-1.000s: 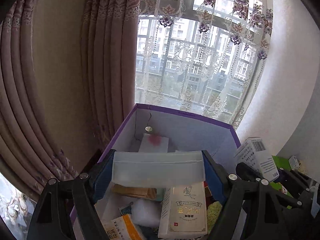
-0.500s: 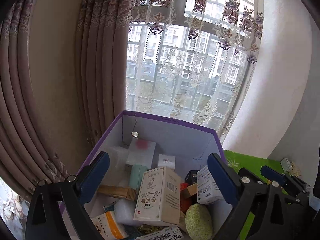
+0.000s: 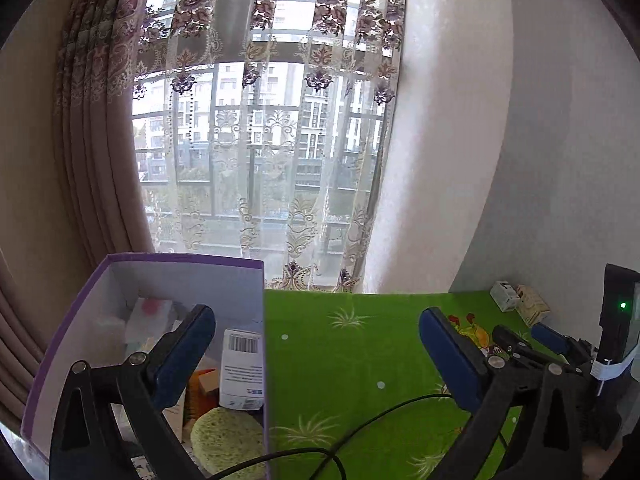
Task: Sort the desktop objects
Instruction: 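Move both tools back to the last two boxes and grasp the red-print white box with the left tool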
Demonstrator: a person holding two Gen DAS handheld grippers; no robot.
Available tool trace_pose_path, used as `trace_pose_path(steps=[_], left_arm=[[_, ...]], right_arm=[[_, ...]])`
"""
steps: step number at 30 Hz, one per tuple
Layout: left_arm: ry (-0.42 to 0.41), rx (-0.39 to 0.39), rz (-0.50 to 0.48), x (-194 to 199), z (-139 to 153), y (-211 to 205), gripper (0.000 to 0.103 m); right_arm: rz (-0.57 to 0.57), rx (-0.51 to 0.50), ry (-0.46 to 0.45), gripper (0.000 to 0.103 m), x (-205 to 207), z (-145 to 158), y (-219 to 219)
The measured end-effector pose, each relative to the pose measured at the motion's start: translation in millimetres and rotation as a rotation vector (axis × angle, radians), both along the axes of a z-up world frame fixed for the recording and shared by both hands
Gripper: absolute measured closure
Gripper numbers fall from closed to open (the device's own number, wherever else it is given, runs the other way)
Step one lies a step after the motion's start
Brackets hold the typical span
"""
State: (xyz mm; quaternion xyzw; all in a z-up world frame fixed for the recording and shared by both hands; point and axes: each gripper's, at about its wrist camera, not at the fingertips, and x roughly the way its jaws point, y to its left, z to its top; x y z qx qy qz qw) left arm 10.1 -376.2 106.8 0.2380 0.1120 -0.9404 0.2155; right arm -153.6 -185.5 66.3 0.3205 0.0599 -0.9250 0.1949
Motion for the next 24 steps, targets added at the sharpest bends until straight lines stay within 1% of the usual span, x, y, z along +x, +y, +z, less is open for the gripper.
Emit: trace_pose_path(steps=[3, 6, 7, 9, 10, 12, 14, 16, 19, 24], left_arm=[[-0.007, 0.003, -0.055, -23.7, -5.1, 21.4, 0.0], [-0.003, 0.031, -0.123, -50.2, -15.2, 41.6, 0.0], [-0.007, 0.044, -0.145, -60.6, -19.4, 48.1, 0.0], [-0.025, 0.058, -0.181, -82.2, -27.8, 62.2, 0.0], [-0.034, 0.062, -0.199, -91.8, -31.9, 68.7, 0.0], [-0.047, 0.069, -0.229, -108.9, -37.7, 79.5, 0.0], [-0.061, 0.064, -0.248, -123.1, -42.2, 86.7, 0.0], [-0.069, 0.065, -0.251, -134.2, -46.0, 89.8, 0.0], [-0.079, 0.073, -0.241, -146.8, -52.3, 88.2, 0.0], [-0.096, 0.065, -0.239, -165.5, -61.3, 87.2, 0.0]], right_arm=[[-0.067, 0.026, 0.013, 0.034, -28.4, -15.3, 40.4], [-0.157, 0.06, 0.008, 0.033, -58.7, -31.0, 76.6], [-0.189, 0.068, 0.007, 0.032, -68.5, -36.2, 87.0], [-0.236, 0.077, -0.009, 0.025, -87.8, -45.5, 102.6], [-0.246, 0.073, -0.022, 0.024, -97.3, -49.6, 108.5], [-0.248, 0.063, -0.042, 0.024, -115.8, -57.7, 117.5], [-0.259, 0.078, -0.061, 0.024, -135.3, -65.5, 123.4], [-0.268, 0.101, -0.097, 0.023, -156.6, -76.7, 127.6], [-0.244, 0.084, -0.165, 0.023, -186.7, -90.1, 129.3], [-0.206, 0.093, -0.185, 0.02, -220.4, -99.9, 122.2]])
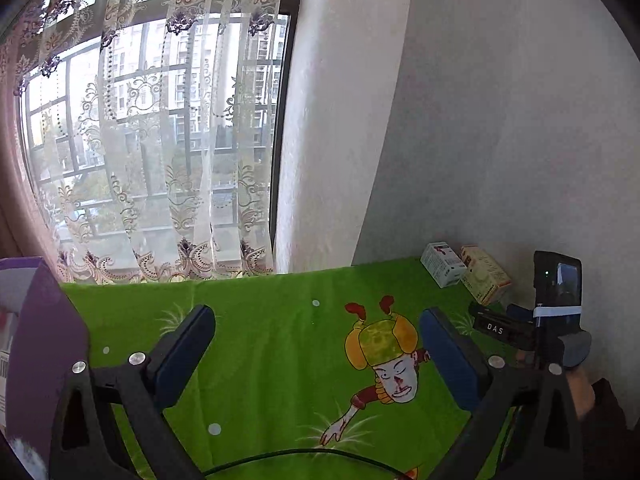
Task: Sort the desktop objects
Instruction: 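Move both tools back to the last two boxes and grasp the red-print white box with the left tool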
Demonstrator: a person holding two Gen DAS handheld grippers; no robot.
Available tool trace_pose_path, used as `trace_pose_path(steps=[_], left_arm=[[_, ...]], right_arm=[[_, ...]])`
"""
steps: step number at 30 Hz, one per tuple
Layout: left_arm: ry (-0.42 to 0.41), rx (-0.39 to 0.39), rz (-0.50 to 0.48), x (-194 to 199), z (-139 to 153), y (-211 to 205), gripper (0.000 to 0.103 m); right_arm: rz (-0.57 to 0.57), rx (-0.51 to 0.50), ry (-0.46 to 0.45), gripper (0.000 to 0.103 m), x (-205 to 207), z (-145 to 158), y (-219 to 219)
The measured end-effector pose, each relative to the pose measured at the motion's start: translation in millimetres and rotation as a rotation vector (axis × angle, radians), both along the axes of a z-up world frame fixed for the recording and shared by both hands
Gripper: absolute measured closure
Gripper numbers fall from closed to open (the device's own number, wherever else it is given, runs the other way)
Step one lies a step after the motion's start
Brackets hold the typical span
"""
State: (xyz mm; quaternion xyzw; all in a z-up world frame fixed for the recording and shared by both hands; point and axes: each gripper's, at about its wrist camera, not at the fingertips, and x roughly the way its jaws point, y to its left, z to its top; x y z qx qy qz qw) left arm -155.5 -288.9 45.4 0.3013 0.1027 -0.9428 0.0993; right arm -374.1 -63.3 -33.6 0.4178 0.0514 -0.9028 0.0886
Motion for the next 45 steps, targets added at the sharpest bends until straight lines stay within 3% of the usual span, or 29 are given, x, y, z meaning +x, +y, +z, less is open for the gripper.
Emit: trace_pose_path(steps=[4, 7, 14, 19, 21, 25, 27, 30, 32, 37, 40, 42, 45], left_arm=[[-0.008, 0.004, -0.001, -10.6, -6.5, -1.5, 0.0], [-0.015, 0.001, 0.001, -16.3, -11.3, -3.4, 0.0], [-0.023, 0.005, 0.026, -24.4, -14.5, -12.8, 0.0], [-0.022, -0.004, -0.011, -47.8, -18.5, 0.8, 0.0], [-0.018, 0.006, -0.058, -64.7, -23.6, 15.6, 0.0], [-0.034, 0.058, -0.182, -109.0, -38.7, 55.1, 0.001], [-0.044, 0.06, -0.225, -132.3, -46.4, 74.6, 0.006], [-0.078, 0.033, -0.265, -165.4, -61.8, 94.9, 0.021], [-0.116, 0.01, -0.294, -182.0, -73.1, 103.6, 0.025], [-0.144, -0.058, -0.34, -205.4, -84.0, 123.1, 0.026], [-0.189, -0.141, -0.335, -222.0, -89.8, 135.7, 0.026], [-0.212, -0.148, -0.358, -229.1, -94.9, 139.7, 0.026], [-0.219, -0.163, -0.288, -229.5, -96.6, 128.7, 0.027]], right_arm=[[0.039, -0.024, -0.047, 0.02, -20.8, -8.2, -6.2], [0.083, -0.054, -0.034, 0.02, -27.5, -3.7, -13.1], [0.304, -0.096, -0.005, 0.016, -10.8, 8.5, -51.3], [0.206, -0.061, 0.092, 0.016, 30.3, 28.1, -21.0], [0.106, -0.033, 0.145, 0.015, 43.7, 33.7, -1.4], [0.053, -0.002, 0.2, 0.015, 54.2, 38.3, 17.1], [0.04, 0.003, 0.193, 0.015, 54.7, 36.8, 18.8], [0.061, -0.011, 0.171, 0.015, 49.9, 32.9, 25.3], [0.051, -0.005, 0.175, 0.015, 51.0, 34.6, 27.4], [0.041, -0.034, 0.136, 0.015, 49.2, 33.5, 41.6], [0.042, -0.04, 0.127, 0.015, 48.7, 33.3, 44.5], [0.037, -0.044, 0.121, 0.014, 58.5, 26.9, 42.0], [0.032, -0.051, 0.114, 0.014, 57.2, 27.7, 43.5]])
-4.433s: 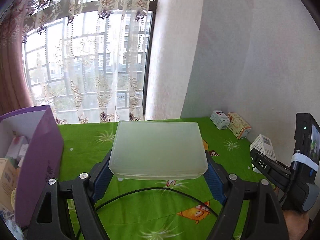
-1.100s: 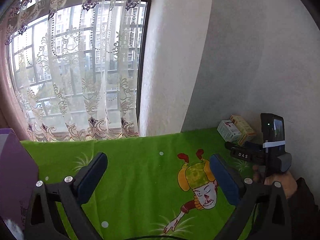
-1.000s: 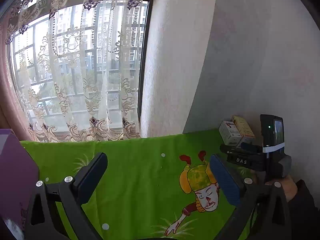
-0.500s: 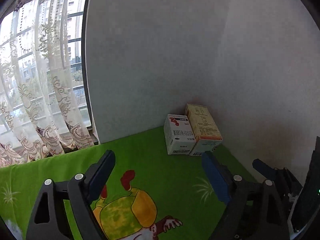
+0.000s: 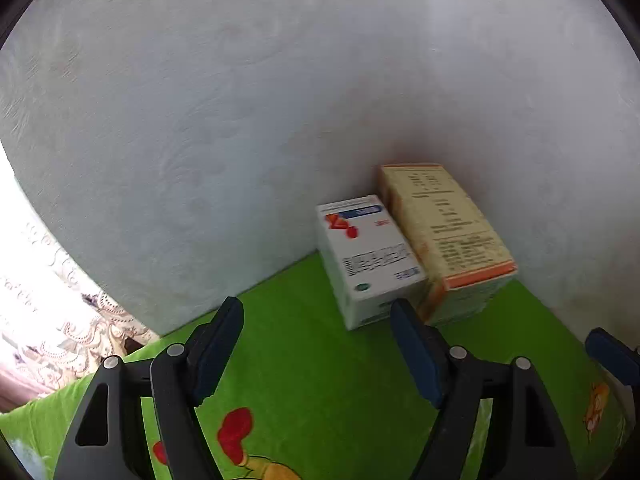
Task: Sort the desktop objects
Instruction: 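Move both tools back to the last two boxes and grasp the red-print white box with the left tool, then grasp the cream box with orange trim with the right tool while the left tool holds the red-print box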
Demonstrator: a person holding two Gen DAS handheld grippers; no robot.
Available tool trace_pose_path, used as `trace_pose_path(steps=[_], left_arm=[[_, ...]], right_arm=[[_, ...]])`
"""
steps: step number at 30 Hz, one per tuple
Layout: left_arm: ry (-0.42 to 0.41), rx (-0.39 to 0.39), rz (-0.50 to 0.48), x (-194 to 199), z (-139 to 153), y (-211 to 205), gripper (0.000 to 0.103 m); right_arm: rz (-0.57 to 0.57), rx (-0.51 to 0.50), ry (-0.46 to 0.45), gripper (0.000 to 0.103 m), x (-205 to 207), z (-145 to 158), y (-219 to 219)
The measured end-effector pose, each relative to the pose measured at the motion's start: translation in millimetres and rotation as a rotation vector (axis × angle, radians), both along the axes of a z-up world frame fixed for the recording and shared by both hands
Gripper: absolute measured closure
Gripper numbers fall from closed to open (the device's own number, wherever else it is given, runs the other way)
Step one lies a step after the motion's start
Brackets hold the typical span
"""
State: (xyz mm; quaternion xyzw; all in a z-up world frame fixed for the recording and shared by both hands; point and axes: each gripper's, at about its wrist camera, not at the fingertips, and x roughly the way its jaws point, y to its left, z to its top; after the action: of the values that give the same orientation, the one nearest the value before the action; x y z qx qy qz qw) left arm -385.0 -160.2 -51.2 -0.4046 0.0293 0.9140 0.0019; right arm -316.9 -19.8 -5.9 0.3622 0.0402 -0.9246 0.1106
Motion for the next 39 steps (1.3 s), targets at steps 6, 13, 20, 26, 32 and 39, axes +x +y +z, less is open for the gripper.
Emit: trace_pose_path(steps=[6, 13, 20, 26, 32, 39], left_arm=[[0.02, 0.062, -0.01, 8.4, 10.2, 0.5, 0.027], [0.01, 0.075, -0.023, 6.0, 10.1, 15.3, 0.026], [0.002, 0.078, -0.011, -4.6, 5.9, 29.6, 0.026], [-0.012, 0.042, 0.004, -5.0, 4.2, 31.1, 0.061], [-0.012, 0.043, 0.022, 26.0, 11.6, 23.1, 0.061], [0.044, 0.063, 0.075, 75.5, 44.6, 3.5, 0.061]], right_arm=[[-0.006, 0.009, 0.007, 0.014, -11.0, -6.2, -16.0], [-0.001, 0.012, 0.009, 0.014, -16.6, -11.9, -19.5], [0.0, 0.021, 0.018, 0.014, -2.6, -11.3, -21.3], [-0.007, 0.015, 0.012, 0.014, -2.2, -10.3, -19.1], [-0.021, 0.032, 0.02, 0.014, -17.4, -6.2, -34.6], [-0.04, 0.041, -0.009, 0.014, -44.7, -7.3, -51.4]])
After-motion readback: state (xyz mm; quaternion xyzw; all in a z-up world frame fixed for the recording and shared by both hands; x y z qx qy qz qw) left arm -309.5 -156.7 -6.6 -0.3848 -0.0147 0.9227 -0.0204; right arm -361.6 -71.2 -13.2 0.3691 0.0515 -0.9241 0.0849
